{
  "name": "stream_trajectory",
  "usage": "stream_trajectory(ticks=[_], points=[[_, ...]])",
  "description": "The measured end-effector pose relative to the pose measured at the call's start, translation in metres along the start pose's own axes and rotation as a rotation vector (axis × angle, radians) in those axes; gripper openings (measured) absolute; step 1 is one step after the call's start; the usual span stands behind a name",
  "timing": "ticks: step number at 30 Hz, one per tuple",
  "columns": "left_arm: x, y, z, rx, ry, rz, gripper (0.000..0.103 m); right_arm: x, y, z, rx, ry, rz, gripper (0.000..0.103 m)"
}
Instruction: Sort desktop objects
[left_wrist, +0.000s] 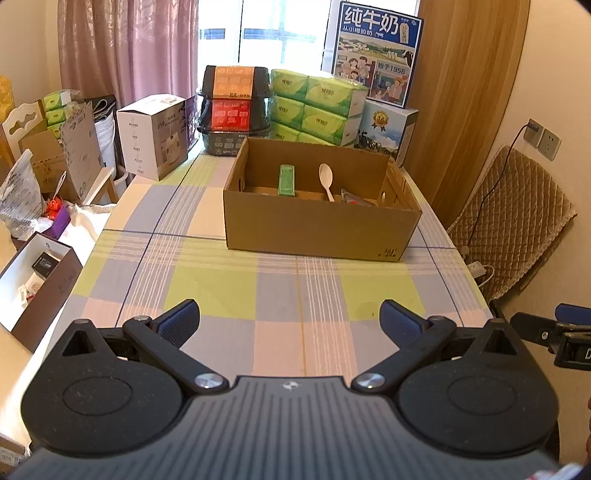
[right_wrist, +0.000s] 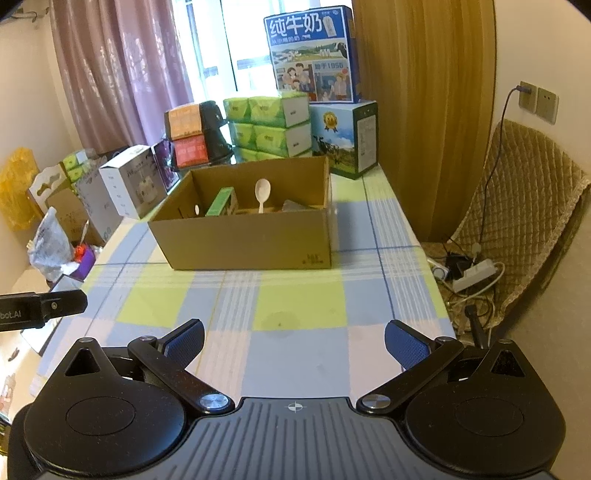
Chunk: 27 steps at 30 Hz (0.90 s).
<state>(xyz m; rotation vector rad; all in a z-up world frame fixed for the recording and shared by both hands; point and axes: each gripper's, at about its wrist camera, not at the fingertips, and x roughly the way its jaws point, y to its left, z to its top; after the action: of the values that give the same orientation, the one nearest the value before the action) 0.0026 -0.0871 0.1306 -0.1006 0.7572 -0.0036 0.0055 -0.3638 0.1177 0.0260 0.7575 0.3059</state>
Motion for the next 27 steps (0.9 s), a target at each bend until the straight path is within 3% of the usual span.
stream_trajectory(ticks=[27], points=[[-0.002, -0.002, -0.030, 0.003, 0.042, 0.008, 0.102, -0.001, -0.006, -0.028, -0.001, 0.038, -0.012, 0.101]])
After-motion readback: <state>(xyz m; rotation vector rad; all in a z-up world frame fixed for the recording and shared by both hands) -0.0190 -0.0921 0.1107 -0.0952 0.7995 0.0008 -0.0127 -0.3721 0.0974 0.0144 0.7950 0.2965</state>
